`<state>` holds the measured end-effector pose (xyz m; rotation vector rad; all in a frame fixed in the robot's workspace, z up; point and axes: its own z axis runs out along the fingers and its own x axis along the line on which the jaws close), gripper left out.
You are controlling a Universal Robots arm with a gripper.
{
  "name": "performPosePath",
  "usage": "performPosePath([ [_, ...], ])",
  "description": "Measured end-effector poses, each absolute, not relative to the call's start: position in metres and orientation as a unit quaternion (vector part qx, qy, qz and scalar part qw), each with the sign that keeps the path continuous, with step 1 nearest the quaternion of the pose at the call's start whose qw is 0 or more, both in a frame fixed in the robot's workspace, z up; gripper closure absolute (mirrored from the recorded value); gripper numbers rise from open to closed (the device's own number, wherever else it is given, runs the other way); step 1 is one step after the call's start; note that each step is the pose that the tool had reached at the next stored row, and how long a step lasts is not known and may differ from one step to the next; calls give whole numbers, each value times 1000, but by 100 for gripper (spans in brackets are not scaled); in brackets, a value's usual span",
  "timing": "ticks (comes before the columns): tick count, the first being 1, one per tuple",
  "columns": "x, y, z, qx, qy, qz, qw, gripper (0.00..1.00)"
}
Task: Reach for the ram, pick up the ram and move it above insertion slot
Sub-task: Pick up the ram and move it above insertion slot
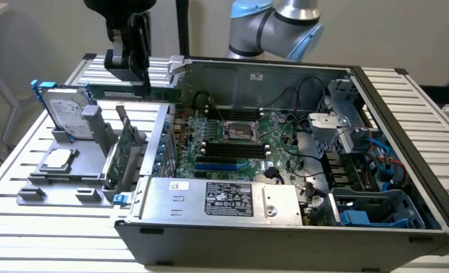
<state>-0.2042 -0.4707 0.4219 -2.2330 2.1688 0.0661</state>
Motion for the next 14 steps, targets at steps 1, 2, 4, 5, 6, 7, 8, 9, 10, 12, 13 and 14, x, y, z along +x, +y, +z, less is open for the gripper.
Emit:
performPosePath([
  [1, -201, -470, 422, -717, 696, 22, 14, 87],
  [2, -198, -469, 422, -717, 696, 22, 15, 87],
  [4, -192, -467, 422, -717, 696, 22, 15, 87],
  [5, -189, -466, 422, -717, 696, 23, 15, 87],
  [6, -186, -465, 422, -717, 696, 23, 15, 87],
  [7, -183, -464, 422, -717, 696, 23, 16, 87],
  [8, -180, -463, 422, -717, 696, 23, 16, 87],
  [9, -177, -462, 422, -717, 696, 23, 16, 87],
  [10, -174, -460, 422, -717, 696, 23, 16, 87],
  [12, -168, -457, 422, -717, 696, 23, 16, 87],
  [13, -165, -456, 422, -717, 696, 23, 16, 87],
  [14, -162, -454, 422, -717, 696, 23, 16, 87],
])
